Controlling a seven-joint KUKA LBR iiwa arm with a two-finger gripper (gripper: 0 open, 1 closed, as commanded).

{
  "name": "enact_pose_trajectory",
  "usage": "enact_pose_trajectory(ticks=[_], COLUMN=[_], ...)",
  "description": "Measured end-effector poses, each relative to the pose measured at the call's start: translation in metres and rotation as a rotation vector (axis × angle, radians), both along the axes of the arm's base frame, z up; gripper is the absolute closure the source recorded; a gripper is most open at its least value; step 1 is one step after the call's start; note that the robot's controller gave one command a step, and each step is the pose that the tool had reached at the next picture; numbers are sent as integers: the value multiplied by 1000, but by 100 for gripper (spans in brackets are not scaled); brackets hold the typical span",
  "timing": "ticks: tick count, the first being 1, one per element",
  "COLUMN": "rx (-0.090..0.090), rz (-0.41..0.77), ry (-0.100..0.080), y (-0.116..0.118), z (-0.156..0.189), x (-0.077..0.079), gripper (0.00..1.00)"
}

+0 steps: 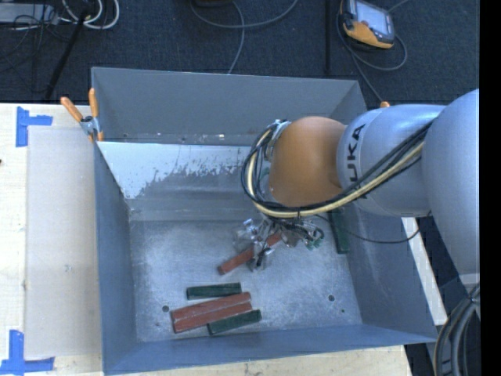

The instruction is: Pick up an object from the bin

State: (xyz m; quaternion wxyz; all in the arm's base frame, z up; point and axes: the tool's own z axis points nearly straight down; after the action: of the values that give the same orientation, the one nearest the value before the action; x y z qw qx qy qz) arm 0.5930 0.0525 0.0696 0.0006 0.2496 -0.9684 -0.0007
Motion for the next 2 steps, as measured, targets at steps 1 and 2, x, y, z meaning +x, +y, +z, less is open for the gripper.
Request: enact_pose_trajectory(ticks=[1, 2], rx=[-1, 0], rz=[-7, -7], ry=[-12, -3], y=[-32, -32], z=[157, 153], x=[1, -1], gripper=[100, 0])
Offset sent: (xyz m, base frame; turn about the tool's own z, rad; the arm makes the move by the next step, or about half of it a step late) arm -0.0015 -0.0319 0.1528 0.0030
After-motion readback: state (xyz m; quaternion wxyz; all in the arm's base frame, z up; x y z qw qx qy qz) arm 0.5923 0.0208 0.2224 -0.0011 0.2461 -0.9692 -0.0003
